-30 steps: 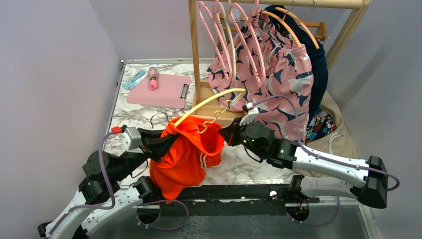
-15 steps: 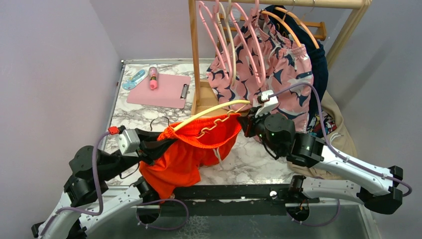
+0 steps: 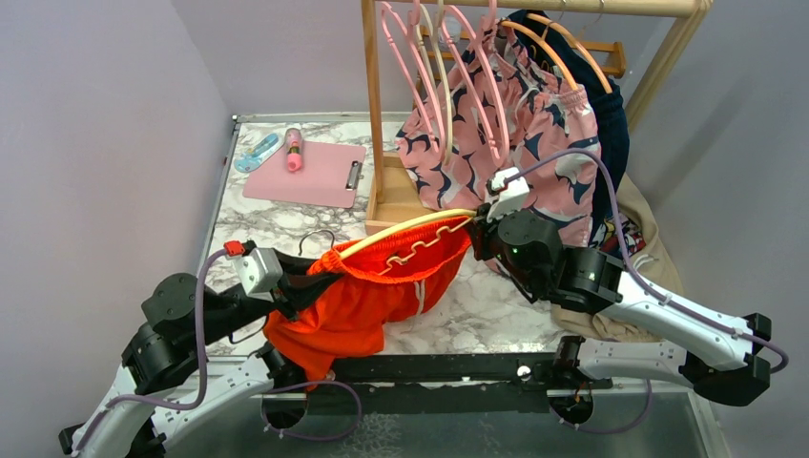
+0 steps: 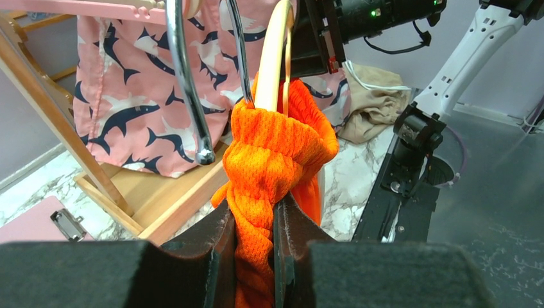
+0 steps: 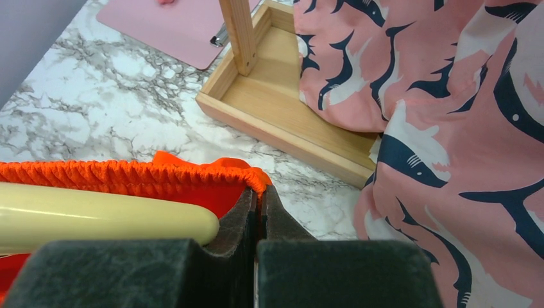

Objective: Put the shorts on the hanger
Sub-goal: Hang the shorts on the hanger.

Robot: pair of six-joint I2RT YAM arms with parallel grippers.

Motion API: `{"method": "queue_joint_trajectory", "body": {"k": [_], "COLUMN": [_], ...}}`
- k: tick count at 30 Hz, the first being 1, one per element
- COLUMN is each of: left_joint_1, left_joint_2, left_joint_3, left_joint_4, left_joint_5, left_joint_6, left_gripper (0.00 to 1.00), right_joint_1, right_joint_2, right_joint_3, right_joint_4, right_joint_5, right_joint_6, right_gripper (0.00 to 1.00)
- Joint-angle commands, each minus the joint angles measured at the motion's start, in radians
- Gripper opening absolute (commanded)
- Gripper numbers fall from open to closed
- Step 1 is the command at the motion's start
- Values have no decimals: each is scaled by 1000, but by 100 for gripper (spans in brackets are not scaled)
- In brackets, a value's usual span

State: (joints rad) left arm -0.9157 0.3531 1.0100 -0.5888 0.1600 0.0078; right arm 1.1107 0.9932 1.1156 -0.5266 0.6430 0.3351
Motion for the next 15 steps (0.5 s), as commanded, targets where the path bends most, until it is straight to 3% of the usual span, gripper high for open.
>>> {"method": "queue_joint_trajectory", "body": {"k": [1,15], "left_joint_1": [3,2], "left_joint_2": [-13,-4], "left_joint_3": [43,14], "left_joint_4": [42,-3], "left_joint_5": [5,-33], "left_joint_6": [20,43], "left_gripper": [0,0], "right_joint_1": [-13,-18], "right_joint_2": [-16,-36], "right_joint_3": [36,51], "right_joint_4": [-65,-90], "right_joint_5": [103,141], "right_joint_6": [-42,-99], "right_gripper": [1,1]}}
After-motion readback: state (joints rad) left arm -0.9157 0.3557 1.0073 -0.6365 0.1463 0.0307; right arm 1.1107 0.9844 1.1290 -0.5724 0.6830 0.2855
